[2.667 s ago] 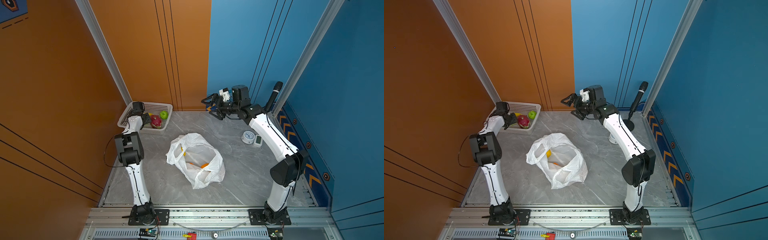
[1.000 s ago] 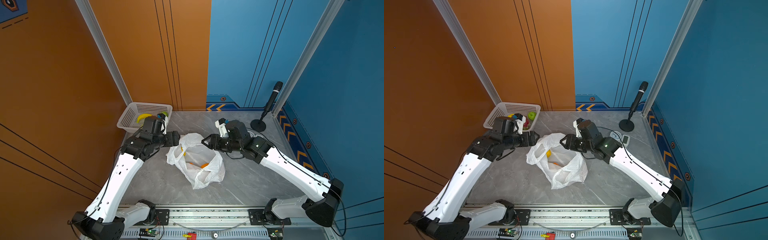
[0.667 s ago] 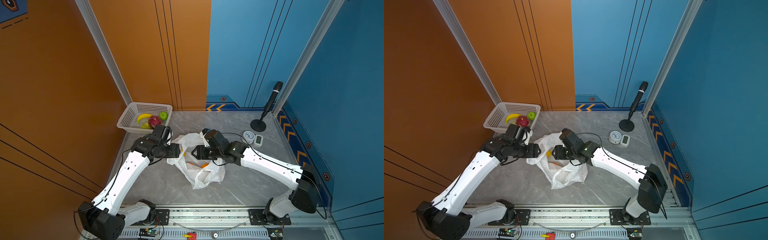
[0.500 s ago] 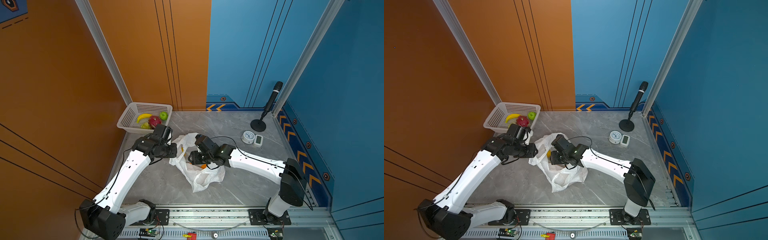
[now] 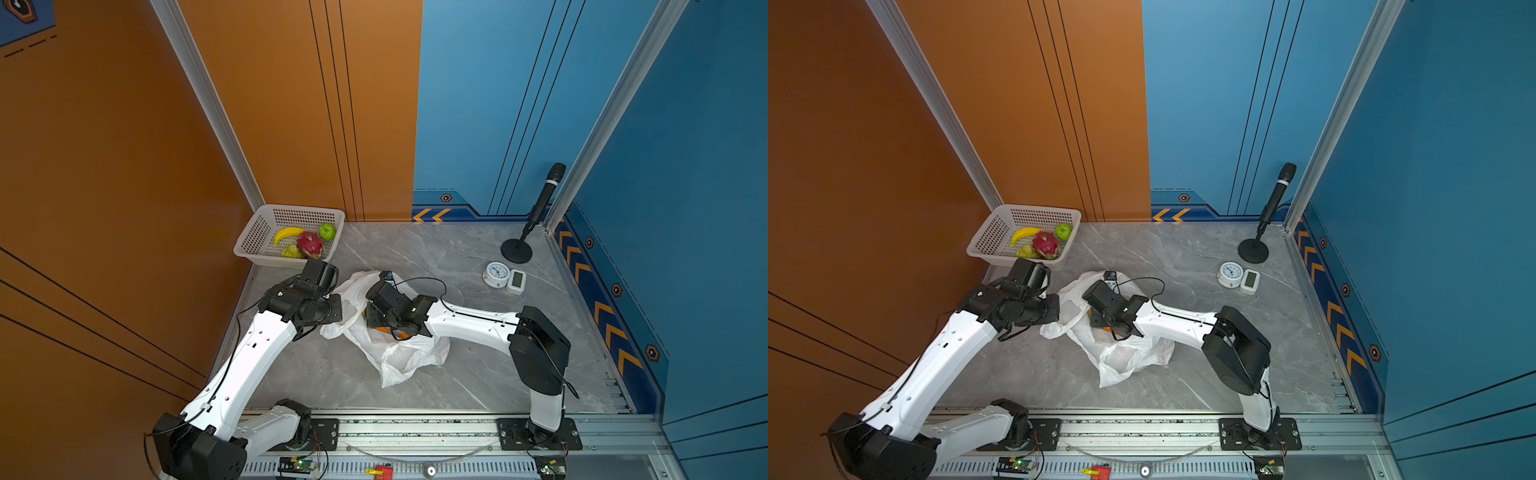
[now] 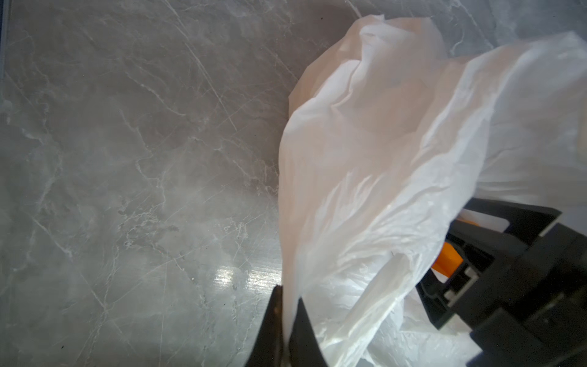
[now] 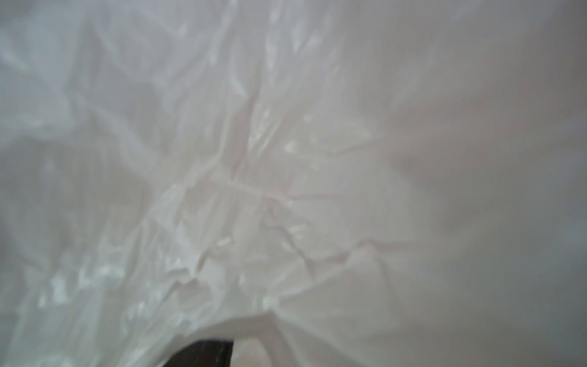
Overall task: Untie the knot of the plastic bag and take out the fruit
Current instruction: 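Hold the bag rim with the left gripper while the right gripper grasps the yellow fruit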
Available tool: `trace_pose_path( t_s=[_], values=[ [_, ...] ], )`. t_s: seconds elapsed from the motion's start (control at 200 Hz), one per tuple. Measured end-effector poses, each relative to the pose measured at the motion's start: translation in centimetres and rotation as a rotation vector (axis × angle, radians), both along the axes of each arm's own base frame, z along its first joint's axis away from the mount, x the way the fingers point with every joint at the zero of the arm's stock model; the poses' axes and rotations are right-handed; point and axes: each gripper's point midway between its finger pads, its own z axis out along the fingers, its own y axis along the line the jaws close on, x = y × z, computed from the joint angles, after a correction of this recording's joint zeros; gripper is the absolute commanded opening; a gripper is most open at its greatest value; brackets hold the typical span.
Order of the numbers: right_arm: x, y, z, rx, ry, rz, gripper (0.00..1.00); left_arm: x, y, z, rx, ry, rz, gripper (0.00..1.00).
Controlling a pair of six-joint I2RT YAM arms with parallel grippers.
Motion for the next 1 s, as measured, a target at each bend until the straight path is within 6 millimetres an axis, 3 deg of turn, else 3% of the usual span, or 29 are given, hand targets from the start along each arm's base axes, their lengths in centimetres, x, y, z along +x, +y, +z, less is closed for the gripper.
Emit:
trace_pose_path(
  t_s=[0.115, 0.4, 0.516, 0.621, 0.806, 0.911, 1.001],
  values=[
    [0.5, 1.7, -0.9, 0.016, 0.012, -0.009, 0.61, -1.1, 0.9, -0.7, 0.016, 0.007, 0.028, 0.1],
    [1.9, 4.4, -3.3, 0.034, 0.035, -0.024, 0.91, -2.8, 2.1, -3.0, 0.037, 0.051, 0.064, 0.12],
    [2.5, 5.5, -4.3, 0.046, 0.057, -0.024, 0.96, -2.8, 2.4, -3.0, 0.034, 0.045, 0.076, 0.12],
    [3.0, 6.3, -4.5, 0.062, 0.061, -0.026, 0.92, -2.8, 2.6, -2.7, 0.028, 0.029, 0.082, 0.13],
    [4.0, 7.5, -4.3, 0.101, 0.07, -0.028, 0.77, -2.9, 2.7, -2.3, 0.017, 0.011, 0.087, 0.13],
    [4.6, 7.9, -4.2, 0.12, 0.078, -0.023, 0.59, -2.9, 2.7, -2.1, 0.006, -0.002, 0.092, 0.13],
    [4.9, 7.7, -4.2, 0.132, 0.098, -0.022, 0.51, -2.6, 2.9, -2.0, -0.016, -0.016, 0.108, 0.13]
  ],
)
